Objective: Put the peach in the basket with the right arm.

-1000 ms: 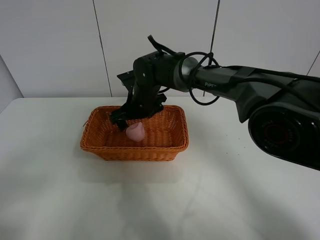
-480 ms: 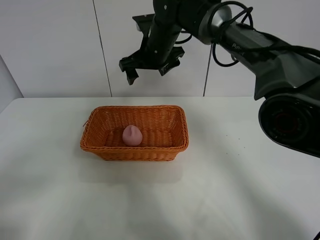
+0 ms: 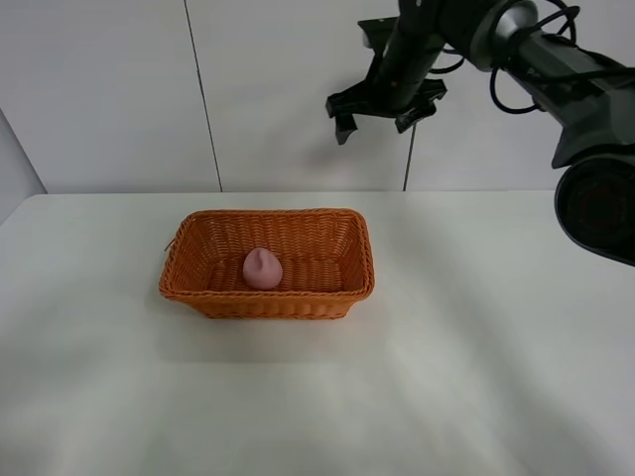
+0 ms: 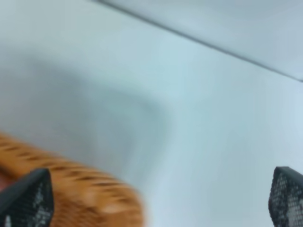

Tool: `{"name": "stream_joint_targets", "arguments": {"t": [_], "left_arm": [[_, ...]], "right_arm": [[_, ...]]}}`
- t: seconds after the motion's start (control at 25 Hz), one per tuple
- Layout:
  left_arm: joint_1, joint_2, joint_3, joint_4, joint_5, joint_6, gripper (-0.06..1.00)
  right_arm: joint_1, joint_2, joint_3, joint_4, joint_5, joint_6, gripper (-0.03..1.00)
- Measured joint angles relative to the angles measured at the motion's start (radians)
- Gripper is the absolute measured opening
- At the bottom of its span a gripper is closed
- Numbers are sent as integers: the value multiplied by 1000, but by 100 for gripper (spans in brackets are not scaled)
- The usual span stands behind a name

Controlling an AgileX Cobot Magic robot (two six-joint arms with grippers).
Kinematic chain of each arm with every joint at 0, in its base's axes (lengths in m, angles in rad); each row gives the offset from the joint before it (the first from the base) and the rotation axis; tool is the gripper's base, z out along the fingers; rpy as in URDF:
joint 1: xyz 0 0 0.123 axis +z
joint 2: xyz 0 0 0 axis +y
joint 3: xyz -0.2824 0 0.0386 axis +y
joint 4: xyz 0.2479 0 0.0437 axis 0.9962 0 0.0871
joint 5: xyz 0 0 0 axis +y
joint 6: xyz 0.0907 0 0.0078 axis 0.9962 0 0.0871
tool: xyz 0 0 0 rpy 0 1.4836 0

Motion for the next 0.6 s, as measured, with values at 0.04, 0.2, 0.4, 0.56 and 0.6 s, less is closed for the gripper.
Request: {"name": "stream_joint_targets", "arguments": {"t": [0.04,0.2,0.4,0.56,0.6], "left_arm": [[0,0,0,0,0,0,99],[0,0,0,0,0,0,99],[0,0,0,0,0,0,99],[0,0,0,0,0,0,99],[0,0,0,0,0,0,99]], "right_arm": [[-37,0,0,-1,0,0,70],[-172,0,0,-4,0,-8,70],[-316,0,0,-4,0,-24,70],[-381,0,0,2,0,-27,70],[-387,0,0,4,0,-30,70]]}}
